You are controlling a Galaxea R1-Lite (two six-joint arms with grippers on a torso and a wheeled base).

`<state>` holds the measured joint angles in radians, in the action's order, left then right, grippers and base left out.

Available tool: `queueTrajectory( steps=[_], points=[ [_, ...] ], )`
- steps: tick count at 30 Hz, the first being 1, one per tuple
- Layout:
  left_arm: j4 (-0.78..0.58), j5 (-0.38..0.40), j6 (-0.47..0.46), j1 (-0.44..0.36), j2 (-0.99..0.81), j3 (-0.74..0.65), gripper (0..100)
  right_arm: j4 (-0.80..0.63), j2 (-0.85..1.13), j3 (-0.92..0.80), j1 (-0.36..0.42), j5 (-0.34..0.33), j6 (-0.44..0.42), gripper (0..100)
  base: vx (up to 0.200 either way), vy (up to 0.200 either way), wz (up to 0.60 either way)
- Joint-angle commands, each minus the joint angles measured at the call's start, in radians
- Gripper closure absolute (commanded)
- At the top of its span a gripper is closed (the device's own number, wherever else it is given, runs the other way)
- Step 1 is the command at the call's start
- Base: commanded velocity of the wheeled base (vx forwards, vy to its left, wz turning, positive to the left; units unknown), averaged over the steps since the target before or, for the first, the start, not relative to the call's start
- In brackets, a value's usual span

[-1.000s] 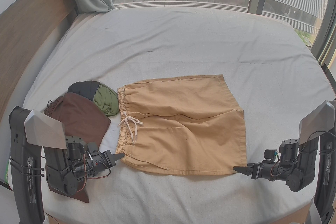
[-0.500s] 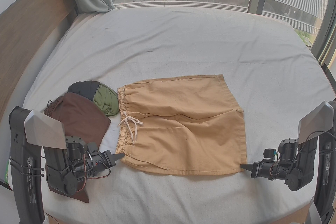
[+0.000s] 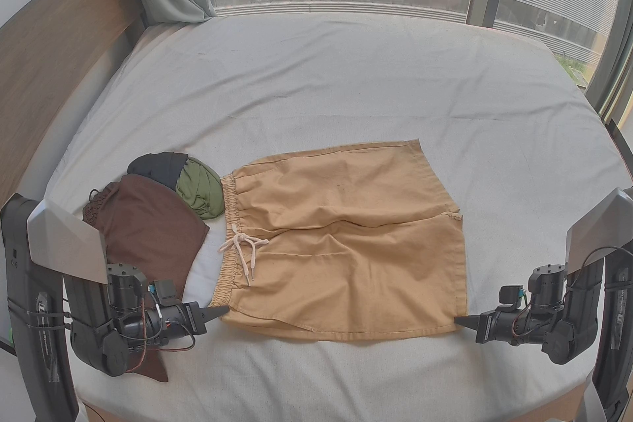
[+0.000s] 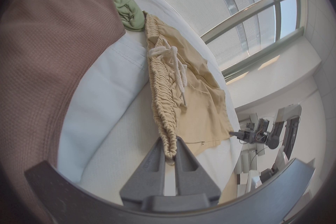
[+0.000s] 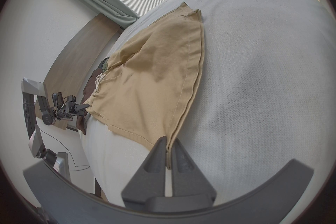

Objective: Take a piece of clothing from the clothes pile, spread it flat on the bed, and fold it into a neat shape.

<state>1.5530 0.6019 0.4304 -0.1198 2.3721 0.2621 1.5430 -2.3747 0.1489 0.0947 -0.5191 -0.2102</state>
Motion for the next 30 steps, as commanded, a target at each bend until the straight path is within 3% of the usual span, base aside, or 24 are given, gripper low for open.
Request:
queueTrajectory(
  steps=[1,6,17,23,30],
  points=[
    [-0.001,0.025,-0.052,0.028,-0.013,-0.046,100,0.000,0.026,-0.031,0.000,-0.004,0.038,100,0.000,0.000,0.00],
    [-0.001,0.039,-0.064,0.035,-0.017,-0.058,100,0.000,0.026,-0.054,0.000,-0.005,0.080,100,0.000,0.000,0.00],
    [-0.001,0.041,-0.085,0.038,-0.019,-0.077,100,0.000,0.055,-0.100,0.000,-0.005,0.087,100,0.000,0.000,0.00],
    [-0.001,0.058,-0.099,0.045,-0.025,-0.106,100,-0.001,0.057,-0.124,0.000,-0.015,0.144,100,0.000,0.000,0.00],
    [-0.001,0.093,-0.174,0.063,-0.028,-0.153,100,-0.003,0.057,-0.147,0.000,-0.021,0.166,100,0.000,0.000,0.00]
  ],
)
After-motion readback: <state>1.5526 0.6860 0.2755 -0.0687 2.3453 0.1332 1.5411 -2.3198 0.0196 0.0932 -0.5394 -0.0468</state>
